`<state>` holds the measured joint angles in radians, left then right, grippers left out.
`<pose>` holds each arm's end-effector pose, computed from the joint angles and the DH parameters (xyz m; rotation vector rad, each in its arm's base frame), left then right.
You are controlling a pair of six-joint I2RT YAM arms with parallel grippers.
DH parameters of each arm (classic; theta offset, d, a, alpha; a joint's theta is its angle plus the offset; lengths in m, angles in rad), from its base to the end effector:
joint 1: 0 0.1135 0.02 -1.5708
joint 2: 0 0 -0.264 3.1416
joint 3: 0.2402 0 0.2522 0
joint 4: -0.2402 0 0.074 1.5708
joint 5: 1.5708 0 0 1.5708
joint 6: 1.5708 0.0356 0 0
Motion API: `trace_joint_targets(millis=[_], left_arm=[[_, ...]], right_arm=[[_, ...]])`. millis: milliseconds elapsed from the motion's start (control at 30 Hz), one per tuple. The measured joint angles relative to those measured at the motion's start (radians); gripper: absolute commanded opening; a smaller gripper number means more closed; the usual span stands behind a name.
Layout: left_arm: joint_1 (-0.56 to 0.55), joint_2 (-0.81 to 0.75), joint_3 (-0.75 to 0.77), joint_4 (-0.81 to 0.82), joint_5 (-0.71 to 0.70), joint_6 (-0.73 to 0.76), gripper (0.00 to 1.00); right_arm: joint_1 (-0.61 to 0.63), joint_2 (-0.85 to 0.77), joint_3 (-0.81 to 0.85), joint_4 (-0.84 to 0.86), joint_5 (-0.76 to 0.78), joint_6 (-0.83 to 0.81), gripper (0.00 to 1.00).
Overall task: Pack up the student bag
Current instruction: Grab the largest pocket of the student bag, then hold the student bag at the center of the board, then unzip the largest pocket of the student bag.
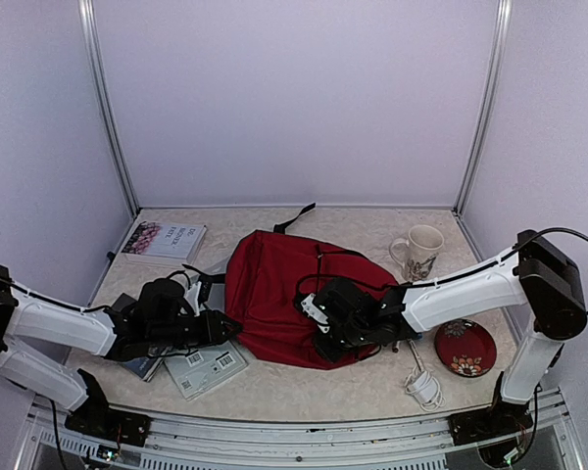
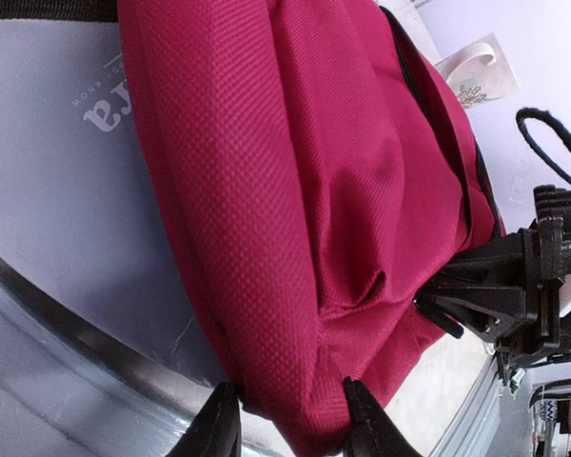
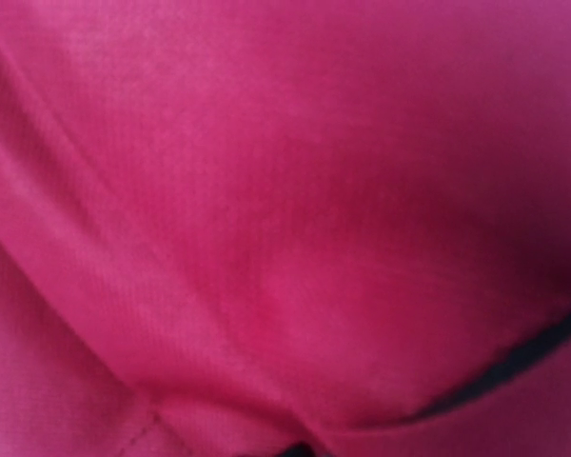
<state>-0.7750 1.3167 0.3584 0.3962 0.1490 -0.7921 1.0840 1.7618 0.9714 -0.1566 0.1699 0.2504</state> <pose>0.1649 -0.1689 0.1449 0.0758 2.3236 -1.0278 0.1685 0.3055 0.1523 -0.9606 2.3413 0.3355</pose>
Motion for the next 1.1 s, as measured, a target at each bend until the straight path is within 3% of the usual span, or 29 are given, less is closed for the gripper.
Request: trace_joint_targets(millis=[33,133,200,300,433,600,667,767,900,1100], left_arm=[[0.0,-0.007,-0.003,0.0,0.0,0.002,0.34],[0.003,-0.033,-0.013,-0.002,0.0,0.016,0.26],[0.004,-0.039,-0.014,-0.001,0.0,0.021,0.19],[0.005,-0.035,-0.014,0.001,0.004,0.041,0.18],[0.005,-0.004,-0.013,0.019,0.019,0.053,0.37],[0.013,0.043,-0.007,0.031,0.053,0.08,0.54],[0.017,0.062,0.003,0.033,0.06,0.091,0.55],[0.017,0.122,0.039,0.046,0.076,0.1,0.41],[0.021,0.192,0.069,0.093,0.109,0.095,0.01],[0.041,0.214,0.067,0.15,0.164,0.063,0.0]], right_arm=[[-0.001,0.0,0.0,0.0,0.01,0.002,0.17],[-0.003,0.0,0.0,-0.003,0.036,0.008,0.0],[-0.006,0.0,-0.001,-0.005,0.049,0.009,0.0],[-0.009,0.0,-0.002,-0.006,0.062,0.017,0.0],[-0.009,-0.018,-0.003,-0.018,0.062,0.028,0.0],[-0.014,-0.103,-0.037,-0.018,0.046,0.048,0.0],[-0.02,-0.138,-0.054,-0.013,0.026,0.058,0.0],[-0.026,-0.168,-0.074,0.0,-0.01,0.074,0.0],[-0.041,-0.195,-0.117,0.036,-0.049,0.098,0.0],[-0.118,-0.297,-0.231,0.092,-0.091,0.154,0.0]])
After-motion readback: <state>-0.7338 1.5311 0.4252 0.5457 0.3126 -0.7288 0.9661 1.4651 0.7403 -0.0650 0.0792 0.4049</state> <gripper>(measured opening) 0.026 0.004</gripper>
